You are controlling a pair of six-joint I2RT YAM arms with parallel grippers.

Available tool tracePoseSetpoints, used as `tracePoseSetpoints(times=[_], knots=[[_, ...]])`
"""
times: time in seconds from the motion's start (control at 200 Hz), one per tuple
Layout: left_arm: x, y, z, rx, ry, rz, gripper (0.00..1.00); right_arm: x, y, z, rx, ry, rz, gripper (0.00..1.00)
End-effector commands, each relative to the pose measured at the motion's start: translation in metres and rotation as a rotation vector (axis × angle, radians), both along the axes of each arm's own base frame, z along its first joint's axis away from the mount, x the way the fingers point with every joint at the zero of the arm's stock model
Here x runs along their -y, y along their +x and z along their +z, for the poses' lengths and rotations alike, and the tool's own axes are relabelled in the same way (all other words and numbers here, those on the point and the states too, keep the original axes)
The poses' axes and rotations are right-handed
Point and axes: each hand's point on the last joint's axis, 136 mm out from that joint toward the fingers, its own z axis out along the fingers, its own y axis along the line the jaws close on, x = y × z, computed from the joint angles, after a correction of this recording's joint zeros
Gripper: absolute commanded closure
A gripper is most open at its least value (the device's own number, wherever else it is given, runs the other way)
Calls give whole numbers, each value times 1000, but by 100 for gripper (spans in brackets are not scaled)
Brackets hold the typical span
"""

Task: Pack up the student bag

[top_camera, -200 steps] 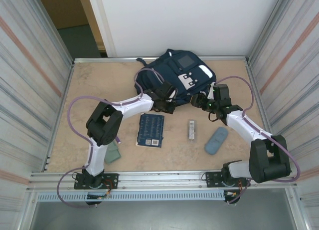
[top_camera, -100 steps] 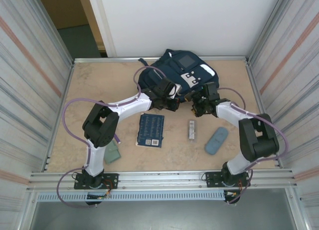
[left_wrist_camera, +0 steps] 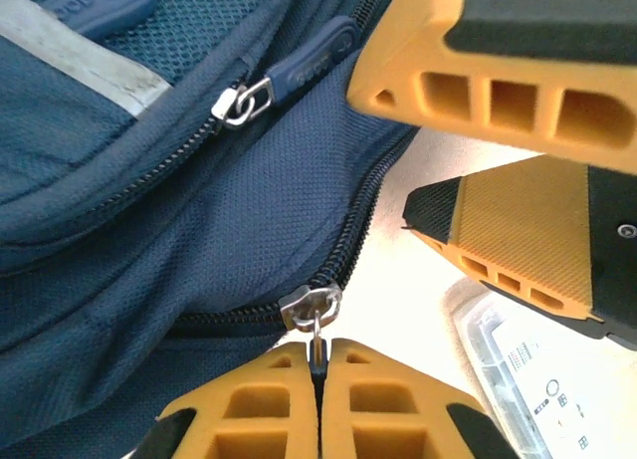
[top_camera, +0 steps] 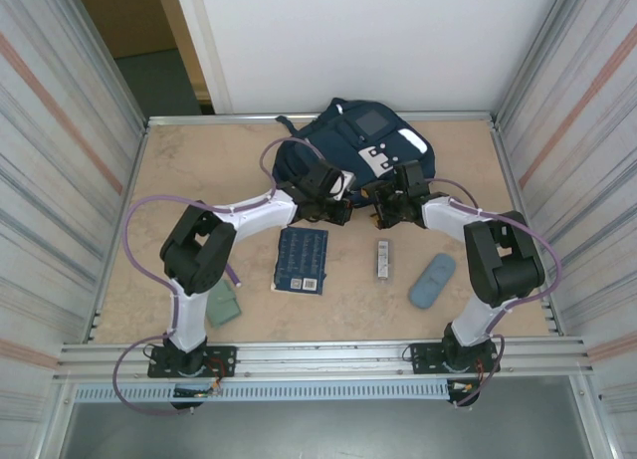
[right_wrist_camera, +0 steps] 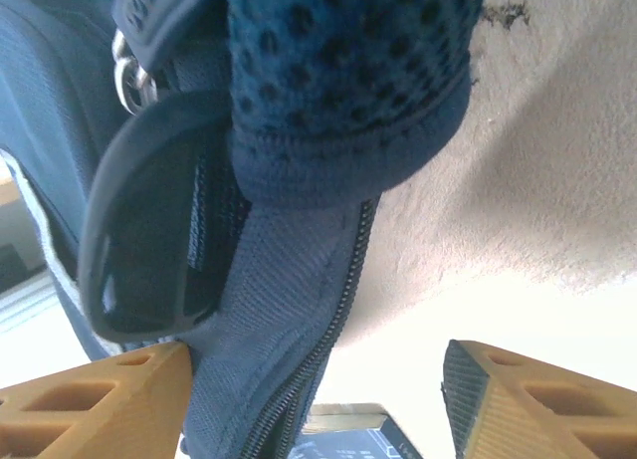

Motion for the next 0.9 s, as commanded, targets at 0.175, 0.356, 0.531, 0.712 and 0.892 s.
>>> tracePoseSetpoints(times=[0.175,0.356,0.531,0.712,0.892], knots=[[11,-4,37,42,-102,-50,100,-17,7,14,18,82,-50,29],[6,-2,40,79,-49,-56,100,-23,19,-8,21,92,-32,74],[-22,10,36,106,21,-6,100,-10,18,-4,43,66,-23,94],[-82,26,25,260,120,5,100,15,19,2,51,93,0,95],[-129,37,31,300,181,78,100,48,24,4,53,96,5,94]])
